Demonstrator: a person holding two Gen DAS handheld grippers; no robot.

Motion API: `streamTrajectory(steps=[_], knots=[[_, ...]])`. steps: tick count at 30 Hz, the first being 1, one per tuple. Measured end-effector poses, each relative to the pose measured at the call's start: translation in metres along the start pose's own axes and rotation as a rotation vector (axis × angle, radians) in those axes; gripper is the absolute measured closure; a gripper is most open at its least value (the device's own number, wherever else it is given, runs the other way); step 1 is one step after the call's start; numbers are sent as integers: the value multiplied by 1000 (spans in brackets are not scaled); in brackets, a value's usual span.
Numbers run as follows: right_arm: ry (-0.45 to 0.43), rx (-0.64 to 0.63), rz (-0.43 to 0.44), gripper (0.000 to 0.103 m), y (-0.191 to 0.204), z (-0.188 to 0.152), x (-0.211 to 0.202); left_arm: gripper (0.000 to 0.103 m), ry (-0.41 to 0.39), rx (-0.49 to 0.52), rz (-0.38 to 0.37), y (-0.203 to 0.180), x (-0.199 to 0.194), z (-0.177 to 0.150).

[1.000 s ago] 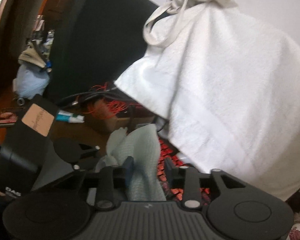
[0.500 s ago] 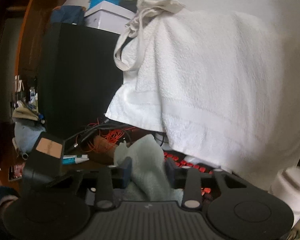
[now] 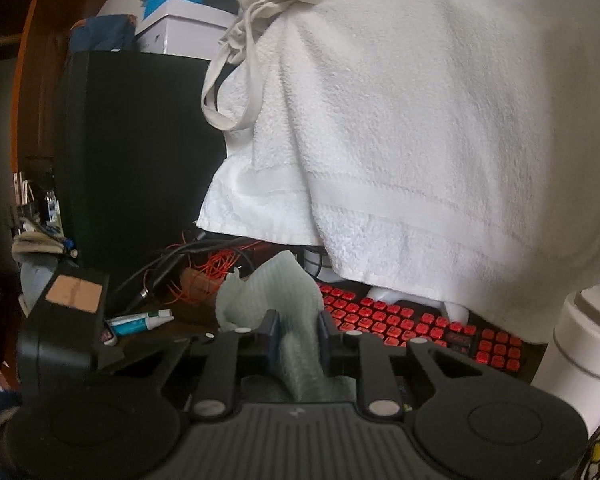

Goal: Clean container
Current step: 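Wipe the cloth around the jug's base rim with the right gripper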

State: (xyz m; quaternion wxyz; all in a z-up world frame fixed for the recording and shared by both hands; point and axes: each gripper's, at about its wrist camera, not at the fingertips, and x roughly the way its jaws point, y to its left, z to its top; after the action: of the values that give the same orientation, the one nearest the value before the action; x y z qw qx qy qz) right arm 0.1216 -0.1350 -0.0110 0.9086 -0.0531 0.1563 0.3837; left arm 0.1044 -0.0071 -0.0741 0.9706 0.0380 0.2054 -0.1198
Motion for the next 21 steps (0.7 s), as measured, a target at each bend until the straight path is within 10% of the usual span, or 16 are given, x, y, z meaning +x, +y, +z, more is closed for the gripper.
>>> streamTrajectory(steps=[21], knots=[[93,33,89,84,7,13,7,20,13,-12,-10,4,5,1]])
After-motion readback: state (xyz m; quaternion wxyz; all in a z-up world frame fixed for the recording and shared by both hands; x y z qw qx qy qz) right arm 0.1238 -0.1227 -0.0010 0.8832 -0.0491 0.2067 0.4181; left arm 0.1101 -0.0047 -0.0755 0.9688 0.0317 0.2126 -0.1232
